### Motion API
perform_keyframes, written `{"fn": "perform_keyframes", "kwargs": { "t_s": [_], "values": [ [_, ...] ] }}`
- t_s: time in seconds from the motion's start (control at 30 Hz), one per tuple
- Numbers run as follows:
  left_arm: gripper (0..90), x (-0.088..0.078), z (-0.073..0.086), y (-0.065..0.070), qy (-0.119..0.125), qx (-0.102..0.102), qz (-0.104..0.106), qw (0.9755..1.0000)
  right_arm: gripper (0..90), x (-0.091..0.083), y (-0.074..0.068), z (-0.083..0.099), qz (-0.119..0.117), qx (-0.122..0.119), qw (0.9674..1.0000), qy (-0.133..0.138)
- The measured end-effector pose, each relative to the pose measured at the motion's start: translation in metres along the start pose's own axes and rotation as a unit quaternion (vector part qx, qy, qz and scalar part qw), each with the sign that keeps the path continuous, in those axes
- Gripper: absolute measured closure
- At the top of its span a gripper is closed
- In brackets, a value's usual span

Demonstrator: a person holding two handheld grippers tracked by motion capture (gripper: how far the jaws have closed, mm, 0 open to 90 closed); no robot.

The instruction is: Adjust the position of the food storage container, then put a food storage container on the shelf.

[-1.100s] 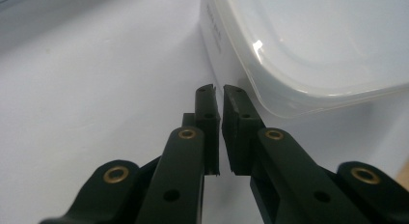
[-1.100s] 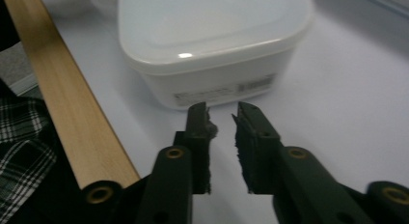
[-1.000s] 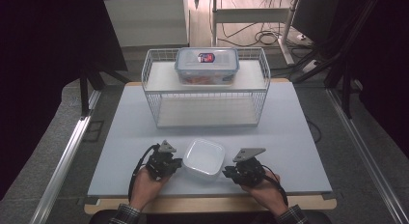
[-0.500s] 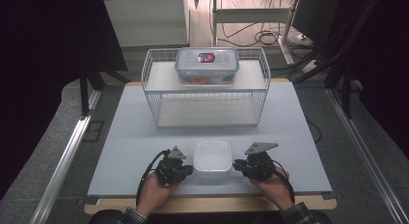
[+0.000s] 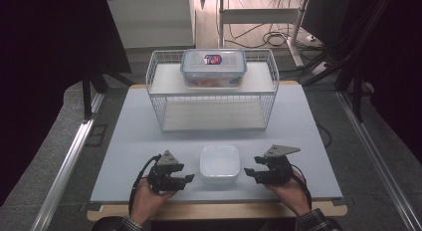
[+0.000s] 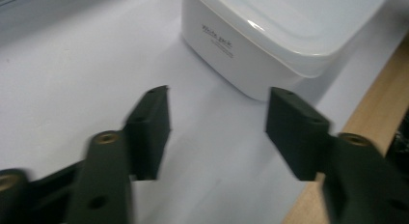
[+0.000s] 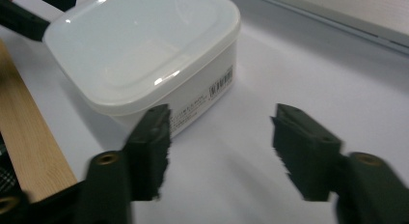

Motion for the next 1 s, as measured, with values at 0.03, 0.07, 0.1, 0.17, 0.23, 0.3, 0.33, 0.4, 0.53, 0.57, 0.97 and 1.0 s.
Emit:
{"fn": "perform_keyframes", "kwargs": {
  "t_s": [0.03, 0.07, 0.1, 0.17, 0.23, 0.3, 0.33, 0.4, 0.53, 0.57, 0.97, 1.0],
  "values": [
    [35.1, -0.001, 0.0, 0.0, 0.006, 0.003, 0.003, 1.0, 28.5, 0.0, 0.0, -0.001, -0.001, -0.001, 1.0, 0.004],
    [30.9, -0.002, 0.001, 0.0, 0.01, 0.006, 0.004, 0.9999, 23.4, 0.0, 0.0, -0.002, -0.003, -0.005, 0.9999, 0.009],
    [26.5, -0.002, 0.001, -0.002, 0.017, 0.012, 0.002, 0.9998, 20.1, 0.001, 0.0, -0.003, -0.005, -0.01, 0.9998, 0.017],
    [19.1, -0.002, 0.003, -0.003, 0.02, 0.015, 0.001, 0.9997, 13.4, 0.001, 0.0, -0.003, -0.001, -0.015, 0.9997, 0.021],
    [16.8, -0.002, 0.005, -0.005, 0.015, 0.012, 0.002, 0.9998, 10.6, 0.002, -0.001, -0.003, -0.004, -0.015, 0.9996, 0.022],
    [16.2, -0.002, 0.005, -0.004, 0.013, 0.008, 0.006, 0.9999, 9.3, 0.003, -0.001, -0.001, -0.003, -0.014, 0.9998, 0.017],
    [16.1, -0.003, 0.004, -0.003, 0.016, 0.007, 0.008, 0.9998, 8.3, 0.004, 0.001, 0.001, -0.001, -0.017, 0.9998, 0.01],
    [13.6, -0.003, 0.002, -0.003, 0.02, 0.007, 0.007, 0.9997, 7.9, 0.004, 0.003, 0.004, 0.002, -0.017, 0.9998, 0.003],
    [8.3, 0.0, 0.002, -0.004, 0.021, 0.023, 0.002, 0.9995, 7.4, 0.003, 0.003, 0.001, 0.002, -0.016, 0.9998, 0.006],
    [8.0, 0.0, 0.001, -0.003, 0.024, 0.028, 0.008, 0.9993, 7.4, 0.002, 0.003, 0.0, 0.003, -0.017, 0.9998, 0.006],
    [6.9, 0.003, -0.016, 0.005, 0.015, 0.02, 0.036, 0.999, 2.4, -0.001, -0.007, -0.017, -0.004, -0.02, 0.9998, -0.001],
    [6.8, 0.003, -0.017, 0.006, 0.013, 0.024, 0.037, 0.9989, 2.2, 0.0, -0.01, -0.017, -0.012, -0.014, 0.9998, -0.007]
  ]
}}
Point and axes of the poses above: each handheld gripper's, and its own axes: x roughly forward along the jaws, z roughly out of its underside, y roughly to its right, the point moved 10 cm from there along x, roughly forward along the jaws, and after that the axes turned 9 degrees about y, right-handed, at the moved point
